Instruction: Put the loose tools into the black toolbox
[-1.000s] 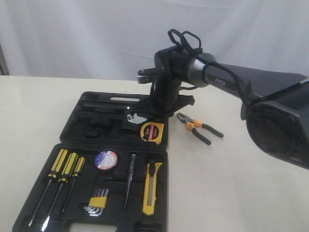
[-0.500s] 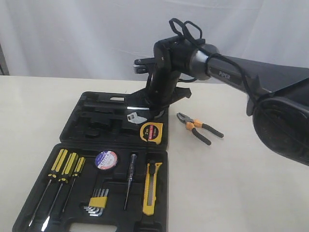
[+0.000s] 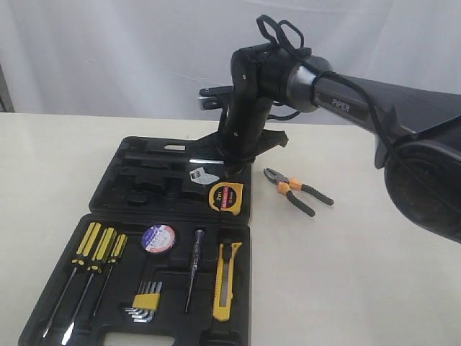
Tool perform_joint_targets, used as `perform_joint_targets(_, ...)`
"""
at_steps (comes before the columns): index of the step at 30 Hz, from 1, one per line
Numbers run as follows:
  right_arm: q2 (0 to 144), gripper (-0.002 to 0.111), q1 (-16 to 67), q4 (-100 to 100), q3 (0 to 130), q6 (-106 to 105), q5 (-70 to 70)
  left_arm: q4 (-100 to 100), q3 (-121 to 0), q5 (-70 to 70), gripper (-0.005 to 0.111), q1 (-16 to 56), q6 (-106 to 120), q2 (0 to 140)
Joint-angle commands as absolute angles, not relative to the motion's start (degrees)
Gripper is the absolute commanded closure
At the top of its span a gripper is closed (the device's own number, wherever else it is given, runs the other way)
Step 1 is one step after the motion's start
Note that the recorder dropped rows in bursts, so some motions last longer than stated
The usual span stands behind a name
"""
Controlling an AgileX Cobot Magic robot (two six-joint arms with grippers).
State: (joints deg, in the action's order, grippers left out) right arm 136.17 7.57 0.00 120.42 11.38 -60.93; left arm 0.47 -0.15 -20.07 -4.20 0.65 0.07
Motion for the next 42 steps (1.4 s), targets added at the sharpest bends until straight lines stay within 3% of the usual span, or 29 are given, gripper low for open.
perform_joint_targets(1,136.6,0.109,7.6,0.0,120.5,10.6,-61.2,0.0,0.0,-19.6,0.107,-3.9,0.4,0.0)
perform_joint_targets(42,142.6,0.109,7.5,-0.6,120.6,8.3,-61.7,0.0,0.0,-19.6,0.107,-3.9,0.4,0.0)
